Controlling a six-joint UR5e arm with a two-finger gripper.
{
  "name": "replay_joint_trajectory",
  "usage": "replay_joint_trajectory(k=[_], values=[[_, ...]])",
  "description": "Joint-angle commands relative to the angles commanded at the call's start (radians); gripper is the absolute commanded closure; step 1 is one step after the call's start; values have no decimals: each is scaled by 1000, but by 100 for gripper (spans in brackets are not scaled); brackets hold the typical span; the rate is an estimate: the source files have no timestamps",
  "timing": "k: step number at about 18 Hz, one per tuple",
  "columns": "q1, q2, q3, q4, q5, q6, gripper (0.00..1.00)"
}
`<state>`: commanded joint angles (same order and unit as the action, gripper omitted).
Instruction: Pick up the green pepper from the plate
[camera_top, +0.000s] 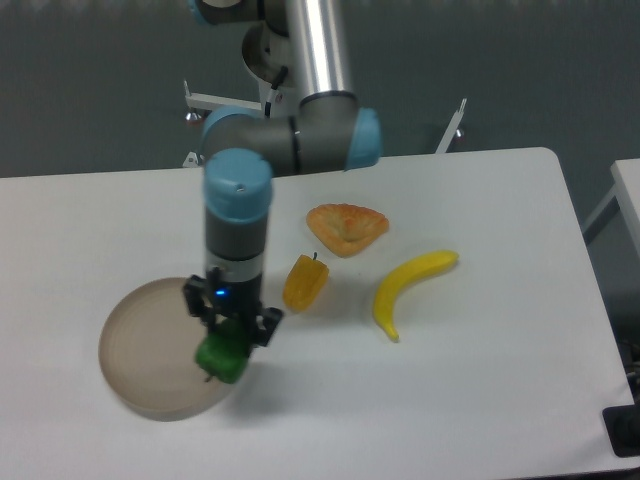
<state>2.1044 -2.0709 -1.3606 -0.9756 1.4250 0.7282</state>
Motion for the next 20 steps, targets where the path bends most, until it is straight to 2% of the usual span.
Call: replay_joint_trajectory(k=[5,8,12,20], values=[[109,-3,9,-2,9,195,67],[146,-11,34,-11,12,279,67],[163,-43,90,-60,75,329,67],[197,-49,97,-57,95,349,67]])
